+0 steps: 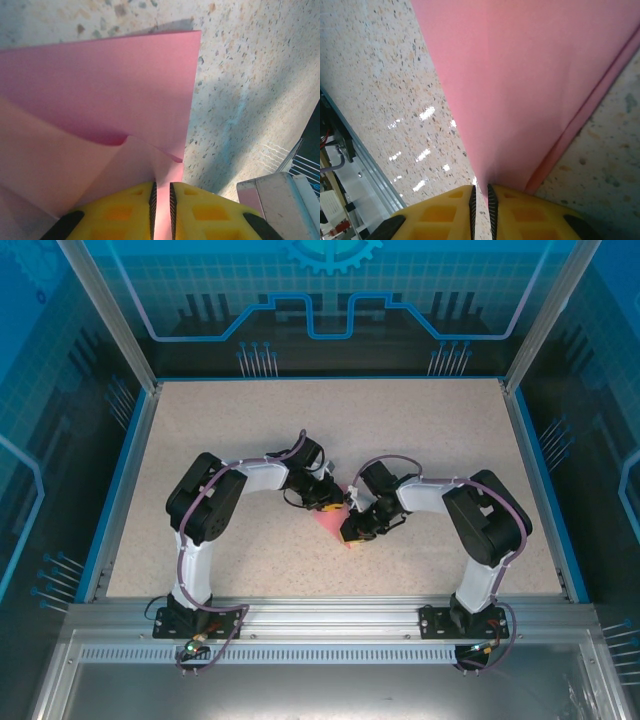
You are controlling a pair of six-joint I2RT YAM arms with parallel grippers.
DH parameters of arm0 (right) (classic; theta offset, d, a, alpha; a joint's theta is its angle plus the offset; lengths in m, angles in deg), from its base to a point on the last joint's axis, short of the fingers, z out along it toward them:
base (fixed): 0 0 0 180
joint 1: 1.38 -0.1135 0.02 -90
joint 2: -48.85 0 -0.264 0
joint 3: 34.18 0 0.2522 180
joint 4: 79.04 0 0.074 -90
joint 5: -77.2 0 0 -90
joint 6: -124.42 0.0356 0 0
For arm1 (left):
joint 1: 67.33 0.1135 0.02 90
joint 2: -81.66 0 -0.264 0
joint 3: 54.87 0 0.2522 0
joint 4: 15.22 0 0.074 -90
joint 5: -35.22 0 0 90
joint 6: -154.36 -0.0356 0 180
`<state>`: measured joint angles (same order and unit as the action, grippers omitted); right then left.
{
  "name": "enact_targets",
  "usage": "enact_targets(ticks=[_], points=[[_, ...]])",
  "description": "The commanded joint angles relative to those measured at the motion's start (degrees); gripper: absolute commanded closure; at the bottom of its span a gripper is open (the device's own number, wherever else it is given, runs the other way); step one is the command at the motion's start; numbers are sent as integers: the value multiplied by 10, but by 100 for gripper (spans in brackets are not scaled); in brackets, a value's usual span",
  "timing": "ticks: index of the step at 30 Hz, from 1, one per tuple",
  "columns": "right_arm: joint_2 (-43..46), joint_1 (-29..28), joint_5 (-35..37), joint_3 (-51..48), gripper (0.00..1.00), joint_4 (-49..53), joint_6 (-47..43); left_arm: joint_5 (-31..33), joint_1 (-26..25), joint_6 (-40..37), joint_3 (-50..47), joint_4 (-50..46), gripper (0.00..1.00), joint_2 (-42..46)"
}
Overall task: Fold a paper plane with a square sheet of paper (fold left side to right side)
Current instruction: Fourth fold the wing at the center of the table.
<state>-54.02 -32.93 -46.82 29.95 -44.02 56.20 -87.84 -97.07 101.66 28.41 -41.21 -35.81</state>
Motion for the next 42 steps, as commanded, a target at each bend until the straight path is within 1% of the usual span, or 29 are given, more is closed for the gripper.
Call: enact_targets(ticks=[1,9,17,20,24,28,31,35,37,40,42], points=[[-8,-16,38,-16,82,105,-19,38,3,-11,-25,-57,82,-23],[11,-25,58,-31,82,152,-38,41,4,-11,-28,-57,82,-24],[48,-21,34,-31,83,169,-54,42,4,-10,-27,-56,82,-24],[77,-3,1,-35,83,134,-40,39,4,-7,-28,-54,82,-23],[108,22,-59,-37,83,59,-1,39,5,-6,-28,-53,82,-21],[82,24,-79,-27,87,-25,47,37,3,-4,-27,-51,82,-20],[48,23,-48,-14,89,-64,73,35,3,-2,-28,-49,82,-20],[10,26,0,-4,93,-77,85,33,3,-2,-27,-46,82,-19],[-8,26,13,18,93,-57,77,33,3,-3,-25,-45,82,-19],[-27,27,34,23,95,-12,60,33,7,-10,-19,-47,82,-18],[-30,27,61,21,95,21,48,34,13,-19,-13,-48,81,-18]])
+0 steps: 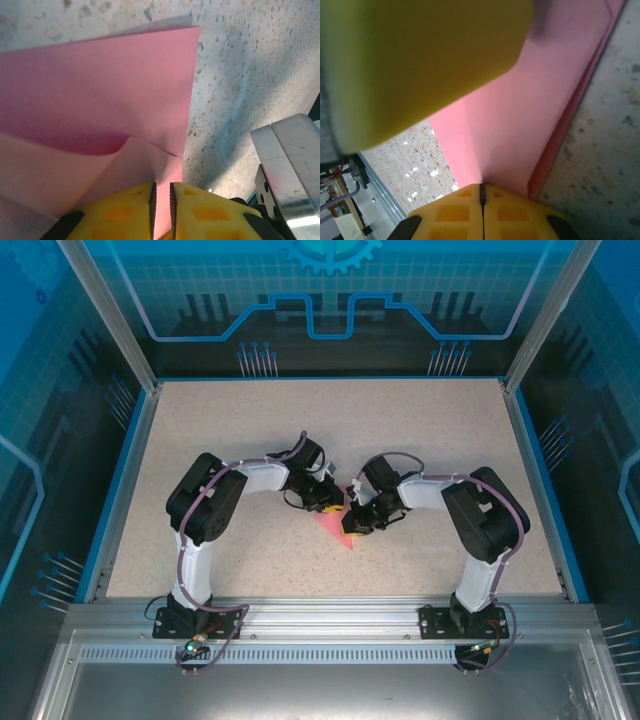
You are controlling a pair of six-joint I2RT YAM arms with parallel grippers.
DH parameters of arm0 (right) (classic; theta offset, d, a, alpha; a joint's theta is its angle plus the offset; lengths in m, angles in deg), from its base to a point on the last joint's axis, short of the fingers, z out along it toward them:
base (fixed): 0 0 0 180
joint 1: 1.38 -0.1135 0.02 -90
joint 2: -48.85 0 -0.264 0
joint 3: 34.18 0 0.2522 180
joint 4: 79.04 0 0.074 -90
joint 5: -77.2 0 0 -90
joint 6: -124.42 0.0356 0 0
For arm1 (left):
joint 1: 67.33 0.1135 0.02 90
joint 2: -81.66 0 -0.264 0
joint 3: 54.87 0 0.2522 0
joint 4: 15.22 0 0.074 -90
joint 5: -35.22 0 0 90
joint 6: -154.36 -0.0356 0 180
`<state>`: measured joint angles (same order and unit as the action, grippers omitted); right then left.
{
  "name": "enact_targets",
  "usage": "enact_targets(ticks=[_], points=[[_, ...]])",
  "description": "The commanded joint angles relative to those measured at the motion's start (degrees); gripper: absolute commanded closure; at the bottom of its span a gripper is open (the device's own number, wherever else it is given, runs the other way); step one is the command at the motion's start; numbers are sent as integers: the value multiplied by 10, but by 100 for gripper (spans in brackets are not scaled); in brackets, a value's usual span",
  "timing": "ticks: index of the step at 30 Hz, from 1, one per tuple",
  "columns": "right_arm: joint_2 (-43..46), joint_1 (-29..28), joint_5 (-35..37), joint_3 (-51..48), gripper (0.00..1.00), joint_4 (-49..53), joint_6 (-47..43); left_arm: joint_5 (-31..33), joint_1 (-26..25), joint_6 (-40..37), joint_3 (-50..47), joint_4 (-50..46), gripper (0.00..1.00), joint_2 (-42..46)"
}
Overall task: Fold a paper plane with a square sheet of paper (fold left side to right side)
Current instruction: Fourth fold the wing at the center of the table.
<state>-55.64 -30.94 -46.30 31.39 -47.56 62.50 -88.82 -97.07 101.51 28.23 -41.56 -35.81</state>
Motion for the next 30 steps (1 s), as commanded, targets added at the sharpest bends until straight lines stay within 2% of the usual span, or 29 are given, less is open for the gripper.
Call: enact_targets(ticks=[1,7,22,30], points=[[-14,6,66,4,95,70,-19,46,16,-22,-8,-45,81,-18],[-14,6,80,-11,100,99,-40,51,49,-64,14,-42,81,-24],[3,6,69,-53,100,110,-51,43,128,-137,93,-43,80,-63],[-3,6,68,-53,100,88,-37,30,127,-128,31,-17,80,82]])
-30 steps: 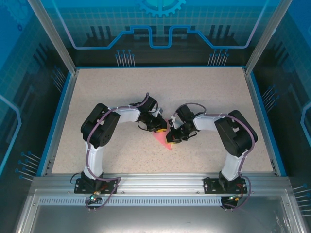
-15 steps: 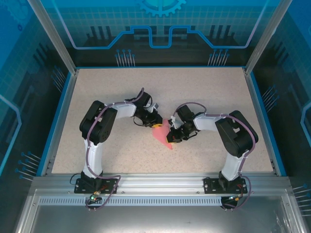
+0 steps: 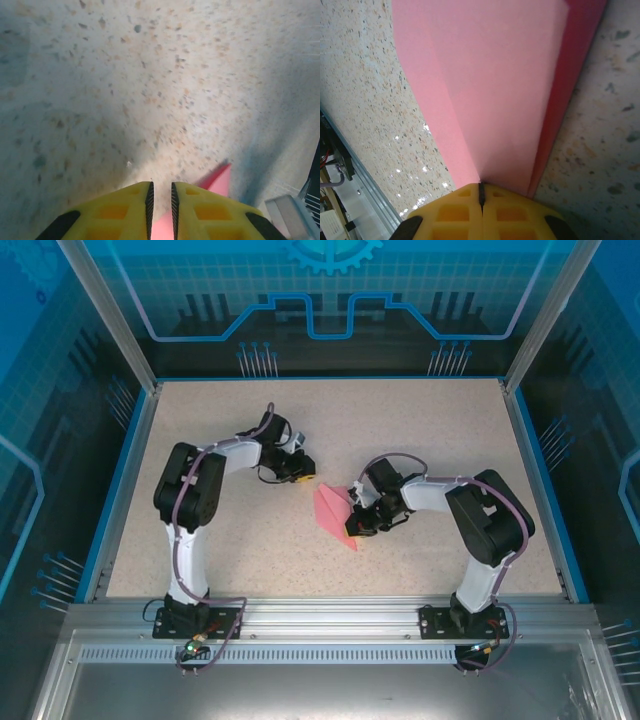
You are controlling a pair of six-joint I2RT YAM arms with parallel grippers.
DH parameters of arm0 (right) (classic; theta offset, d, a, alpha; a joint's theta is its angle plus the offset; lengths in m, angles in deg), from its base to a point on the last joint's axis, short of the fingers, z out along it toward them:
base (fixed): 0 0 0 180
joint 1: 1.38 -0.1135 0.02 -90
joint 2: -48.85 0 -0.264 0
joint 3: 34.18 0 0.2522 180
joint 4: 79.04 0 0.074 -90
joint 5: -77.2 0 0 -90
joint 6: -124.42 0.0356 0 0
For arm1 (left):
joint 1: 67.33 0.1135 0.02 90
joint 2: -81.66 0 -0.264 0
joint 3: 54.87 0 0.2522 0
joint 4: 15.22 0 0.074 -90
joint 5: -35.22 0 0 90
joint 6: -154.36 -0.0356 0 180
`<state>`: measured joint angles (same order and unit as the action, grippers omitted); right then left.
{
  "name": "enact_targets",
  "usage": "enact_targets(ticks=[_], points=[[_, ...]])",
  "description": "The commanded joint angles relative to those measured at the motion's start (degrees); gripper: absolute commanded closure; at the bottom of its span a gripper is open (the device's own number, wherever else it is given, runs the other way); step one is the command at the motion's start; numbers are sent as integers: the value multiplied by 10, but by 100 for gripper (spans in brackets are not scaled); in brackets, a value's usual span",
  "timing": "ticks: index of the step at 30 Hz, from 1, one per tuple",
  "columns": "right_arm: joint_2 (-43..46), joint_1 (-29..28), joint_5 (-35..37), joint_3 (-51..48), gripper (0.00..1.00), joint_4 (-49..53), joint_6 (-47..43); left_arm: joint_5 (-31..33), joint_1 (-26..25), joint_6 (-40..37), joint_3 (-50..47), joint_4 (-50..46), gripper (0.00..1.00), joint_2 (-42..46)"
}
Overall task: Fold a paper plane with a square sheet of paper (fold left side to right side)
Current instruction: Fourth fold the wing at the center of the table.
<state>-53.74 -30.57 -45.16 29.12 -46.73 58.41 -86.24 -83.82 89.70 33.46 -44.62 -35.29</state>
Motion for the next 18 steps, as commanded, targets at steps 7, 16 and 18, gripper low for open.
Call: enact_targets(ticks=[7,16,18], points=[[-27,4,54,-29,100,62,10,-17,-74,18,-116,31,81,167],[-29,4,53,-29,100,61,10,-30,-160,92,-179,118,82,146],[-31,4,53,-28,100,61,11,-36,-171,105,-189,139,82,135]])
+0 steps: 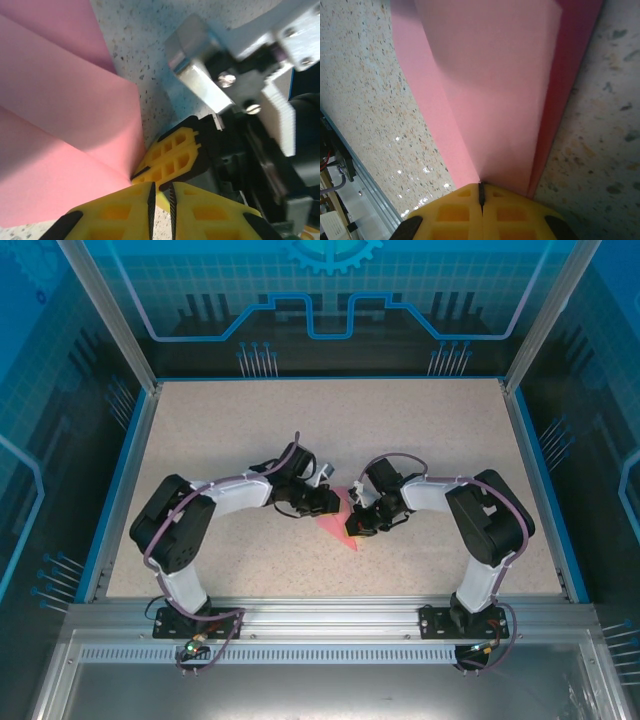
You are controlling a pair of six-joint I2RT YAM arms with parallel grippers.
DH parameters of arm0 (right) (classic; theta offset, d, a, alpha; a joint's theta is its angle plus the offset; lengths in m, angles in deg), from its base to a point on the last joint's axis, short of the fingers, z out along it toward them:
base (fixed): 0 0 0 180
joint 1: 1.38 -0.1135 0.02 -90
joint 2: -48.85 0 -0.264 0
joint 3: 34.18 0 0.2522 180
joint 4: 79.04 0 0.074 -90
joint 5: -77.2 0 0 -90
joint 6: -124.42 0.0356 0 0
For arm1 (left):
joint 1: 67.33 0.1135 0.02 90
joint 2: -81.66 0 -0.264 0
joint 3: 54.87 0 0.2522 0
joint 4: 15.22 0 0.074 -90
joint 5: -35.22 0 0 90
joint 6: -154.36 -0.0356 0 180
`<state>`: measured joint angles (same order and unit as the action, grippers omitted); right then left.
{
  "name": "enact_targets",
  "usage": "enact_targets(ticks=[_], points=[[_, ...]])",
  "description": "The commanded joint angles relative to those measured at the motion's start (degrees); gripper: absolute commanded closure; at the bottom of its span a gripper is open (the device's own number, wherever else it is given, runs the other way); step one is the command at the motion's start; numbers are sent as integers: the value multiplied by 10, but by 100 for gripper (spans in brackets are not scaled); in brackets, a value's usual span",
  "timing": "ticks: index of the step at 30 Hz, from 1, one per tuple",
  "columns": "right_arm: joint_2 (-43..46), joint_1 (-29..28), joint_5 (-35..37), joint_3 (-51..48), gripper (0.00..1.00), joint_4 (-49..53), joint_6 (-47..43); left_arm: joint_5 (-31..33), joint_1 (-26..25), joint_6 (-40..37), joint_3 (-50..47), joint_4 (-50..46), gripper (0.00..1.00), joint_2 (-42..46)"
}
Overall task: Fold a paper plane with a square sheet of paper (fold left side to right side)
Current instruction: Fourth fold the wing at the center of the table.
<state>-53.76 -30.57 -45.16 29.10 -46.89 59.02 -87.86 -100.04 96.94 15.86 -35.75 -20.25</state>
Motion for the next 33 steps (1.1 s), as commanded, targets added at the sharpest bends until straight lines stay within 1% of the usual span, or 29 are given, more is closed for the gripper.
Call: enact_targets(ticks=[1,5,11,21,28,33], points=[[-31,5,53,-28,100,63,4,-20,-13,37,-15,57,82,-22],[-33,4,52,-27,100,63,4,-24,-25,51,-17,73,83,-46],[-34,4,52,-25,100,66,4,-22,-31,55,-10,76,83,-74],[-31,3,59,-25,100,77,1,15,-28,54,19,33,87,-117],[-27,4,67,-24,100,88,-4,42,-10,45,31,15,89,-132],[-22,4,70,-26,100,92,-6,47,16,14,64,-15,89,-148]])
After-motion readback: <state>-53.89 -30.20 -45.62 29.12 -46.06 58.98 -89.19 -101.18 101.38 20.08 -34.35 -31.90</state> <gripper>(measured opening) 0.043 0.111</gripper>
